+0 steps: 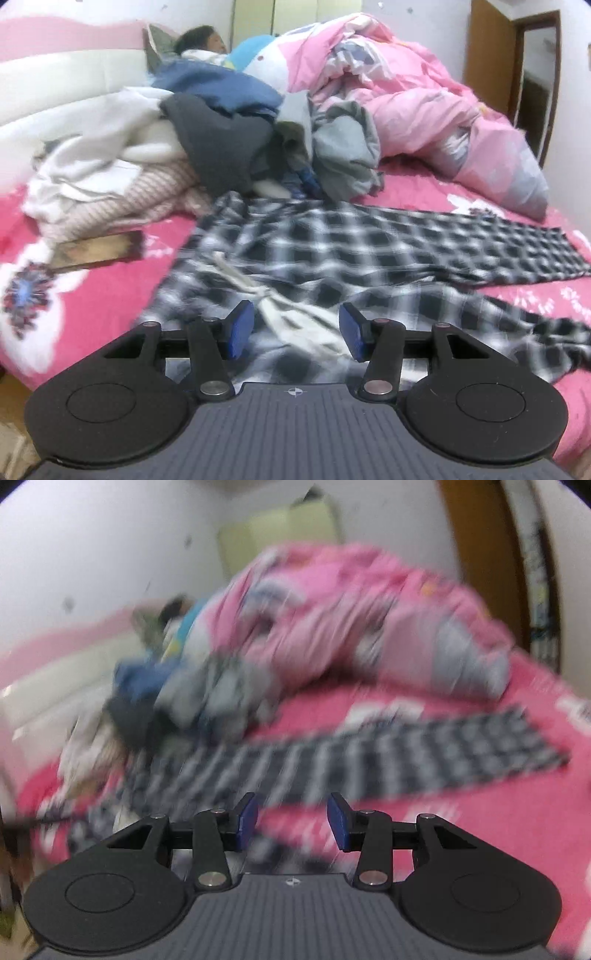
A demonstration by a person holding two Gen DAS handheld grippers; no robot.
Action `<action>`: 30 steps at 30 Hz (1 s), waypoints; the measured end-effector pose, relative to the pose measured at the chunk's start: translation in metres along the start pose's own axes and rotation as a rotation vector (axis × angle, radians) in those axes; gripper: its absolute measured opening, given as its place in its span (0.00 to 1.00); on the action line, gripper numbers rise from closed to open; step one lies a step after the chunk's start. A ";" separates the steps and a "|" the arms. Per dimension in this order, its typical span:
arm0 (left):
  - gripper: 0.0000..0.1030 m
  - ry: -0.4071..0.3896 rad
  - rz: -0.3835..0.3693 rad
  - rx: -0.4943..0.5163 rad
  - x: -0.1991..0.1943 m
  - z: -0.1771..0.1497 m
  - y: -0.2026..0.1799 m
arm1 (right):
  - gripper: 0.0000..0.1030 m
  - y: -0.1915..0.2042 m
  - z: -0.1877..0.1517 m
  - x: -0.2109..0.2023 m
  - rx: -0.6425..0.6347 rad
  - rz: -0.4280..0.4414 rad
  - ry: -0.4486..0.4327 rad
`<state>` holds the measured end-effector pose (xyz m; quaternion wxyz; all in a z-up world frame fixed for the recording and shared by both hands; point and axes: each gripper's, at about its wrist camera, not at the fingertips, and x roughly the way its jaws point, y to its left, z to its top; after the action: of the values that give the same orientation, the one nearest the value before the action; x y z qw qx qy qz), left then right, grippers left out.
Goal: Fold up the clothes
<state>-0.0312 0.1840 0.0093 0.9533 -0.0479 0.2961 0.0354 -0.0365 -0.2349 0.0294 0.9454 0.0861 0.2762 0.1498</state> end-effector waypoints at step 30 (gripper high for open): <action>0.16 0.124 -0.537 0.568 0.073 -0.042 -0.211 | 0.61 -0.196 -0.125 -0.116 0.902 -0.285 -0.151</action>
<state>0.0255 -0.0275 -0.0512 0.8843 0.1399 0.3281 -0.3014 -0.1518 -0.4470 -0.0656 0.8425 0.4595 0.2530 -0.1228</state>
